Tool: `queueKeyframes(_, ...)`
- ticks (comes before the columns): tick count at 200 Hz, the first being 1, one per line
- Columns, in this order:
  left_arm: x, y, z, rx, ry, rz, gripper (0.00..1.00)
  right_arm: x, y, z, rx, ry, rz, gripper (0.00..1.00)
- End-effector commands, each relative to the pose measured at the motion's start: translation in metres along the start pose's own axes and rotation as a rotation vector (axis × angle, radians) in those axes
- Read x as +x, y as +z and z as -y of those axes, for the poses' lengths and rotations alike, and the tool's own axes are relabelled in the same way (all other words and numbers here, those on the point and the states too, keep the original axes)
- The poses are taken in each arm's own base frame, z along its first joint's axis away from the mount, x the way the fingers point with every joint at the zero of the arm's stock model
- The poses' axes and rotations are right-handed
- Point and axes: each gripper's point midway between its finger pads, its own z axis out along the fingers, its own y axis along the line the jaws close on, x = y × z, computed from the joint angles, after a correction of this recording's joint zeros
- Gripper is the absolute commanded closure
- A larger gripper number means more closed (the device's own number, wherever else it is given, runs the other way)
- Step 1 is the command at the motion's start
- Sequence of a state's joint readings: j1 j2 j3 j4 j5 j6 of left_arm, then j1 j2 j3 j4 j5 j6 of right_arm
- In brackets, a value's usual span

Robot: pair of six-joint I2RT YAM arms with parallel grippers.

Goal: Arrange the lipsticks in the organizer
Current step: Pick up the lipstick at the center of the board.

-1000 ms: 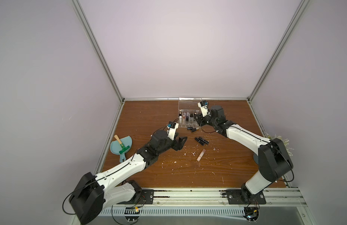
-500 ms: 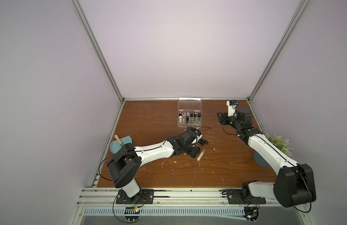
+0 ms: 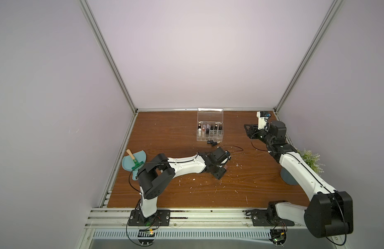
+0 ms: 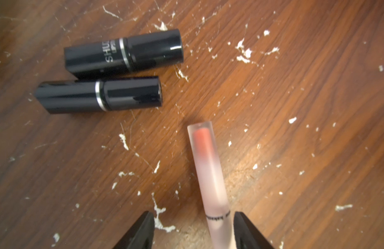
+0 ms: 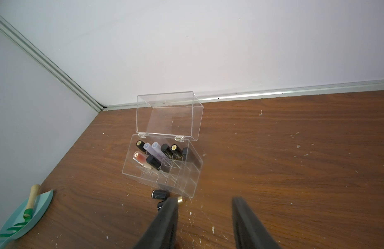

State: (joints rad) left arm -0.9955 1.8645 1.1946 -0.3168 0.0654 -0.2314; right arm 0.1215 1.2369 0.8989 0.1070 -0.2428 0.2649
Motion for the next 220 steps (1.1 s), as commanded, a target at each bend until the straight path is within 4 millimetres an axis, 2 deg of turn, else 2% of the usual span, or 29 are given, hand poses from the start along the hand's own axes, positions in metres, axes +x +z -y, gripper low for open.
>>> queueKeyframes(1,0.007,0.006,0.004,-0.007,0.019,-0.041,0.39,-0.005,-0.006,-0.005,-0.032,0.008,0.018,0.54)
queueKeyframes(53,0.014,0.015,0.002,-0.024,0.025,-0.073,0.47,-0.005,-0.006,-0.005,-0.036,0.010,0.018,0.56)
queueKeyframes(94,0.015,0.015,0.000,-0.029,0.024,-0.075,0.61,-0.005,-0.006,-0.006,-0.041,0.011,0.016,0.57)
queueKeyframes(115,0.010,0.008,0.000,-0.031,0.024,-0.054,0.73,-0.005,-0.006,-0.007,-0.048,0.013,0.016,0.57)
queueKeyframes(153,-0.004,-0.013,0.002,-0.031,0.021,0.010,0.82,-0.006,-0.005,-0.009,-0.060,0.018,0.012,0.57)
queueKeyframes(177,-0.016,-0.032,-0.001,-0.028,0.007,0.070,0.84,-0.002,-0.002,-0.023,-0.145,0.021,-0.031,0.57)
queueKeyframes(201,-0.037,-0.068,-0.018,-0.025,-0.053,0.202,0.86,0.012,0.006,-0.045,-0.294,0.040,-0.131,0.54)
queueKeyframes(220,-0.053,-0.103,-0.043,-0.023,-0.141,0.351,0.87,0.024,0.009,-0.064,-0.442,0.080,-0.206,0.47)
